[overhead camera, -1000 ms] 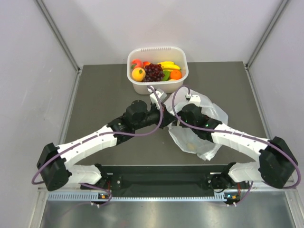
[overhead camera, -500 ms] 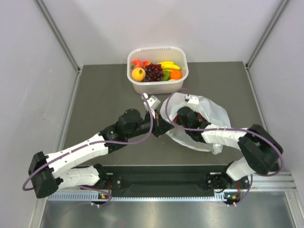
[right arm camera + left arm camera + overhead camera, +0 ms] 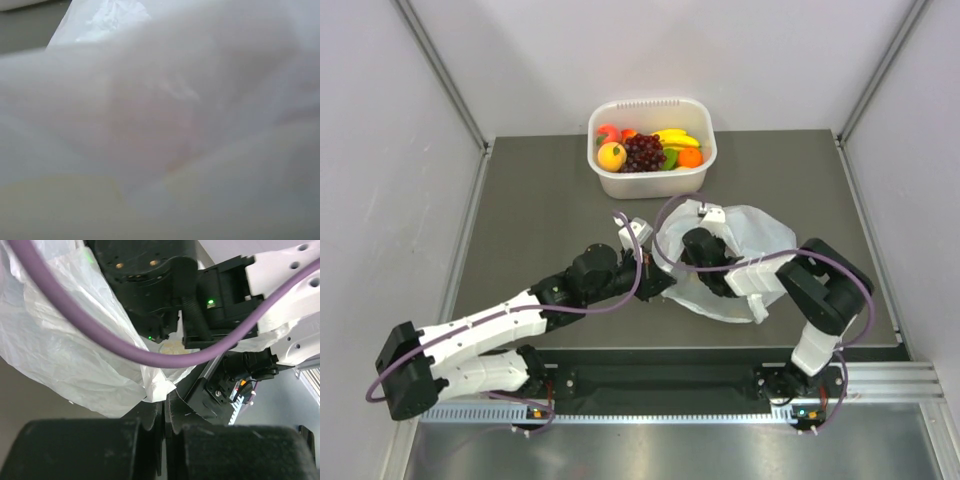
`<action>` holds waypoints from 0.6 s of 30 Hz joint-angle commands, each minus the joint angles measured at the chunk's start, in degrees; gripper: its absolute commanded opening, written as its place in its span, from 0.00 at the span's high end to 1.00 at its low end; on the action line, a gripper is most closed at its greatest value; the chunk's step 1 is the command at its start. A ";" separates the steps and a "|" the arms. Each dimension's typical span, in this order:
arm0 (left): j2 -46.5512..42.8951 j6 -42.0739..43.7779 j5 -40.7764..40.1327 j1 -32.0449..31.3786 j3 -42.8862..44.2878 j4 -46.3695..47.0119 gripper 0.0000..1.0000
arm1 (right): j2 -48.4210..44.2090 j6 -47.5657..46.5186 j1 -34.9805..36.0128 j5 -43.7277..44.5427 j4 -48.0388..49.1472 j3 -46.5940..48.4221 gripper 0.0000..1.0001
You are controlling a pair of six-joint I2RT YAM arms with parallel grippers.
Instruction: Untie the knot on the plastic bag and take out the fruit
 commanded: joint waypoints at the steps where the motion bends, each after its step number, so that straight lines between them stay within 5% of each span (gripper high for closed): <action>1: -2.26 -0.25 0.13 -0.51 0.66 1.39 1.00 | 2.55 -0.01 -1.41 -1.23 4.23 2.90 0.00; 6: -1.91 0.01 -0.39 -0.51 0.05 1.39 1.00 | -0.16 -0.70 -2.20 -3.07 9.75 -0.78 0.18; 11: -0.95 0.36 -2.06 -0.51 -1.70 2.53 1.00 | -8.93 -3.17 -2.20 -5.53 9.07 -6.31 0.55; 16: -1.03 0.71 -5.49 -0.51 -3.03 3.33 1.00 | -19.23 -4.13 -2.20 -12.47 -1.98 -9.05 0.86; 18: -1.56 0.98 -9.26 -0.51 -3.03 3.24 1.00 | -25.11 -5.10 -2.20 -18.52 -9.11 -10.19 0.90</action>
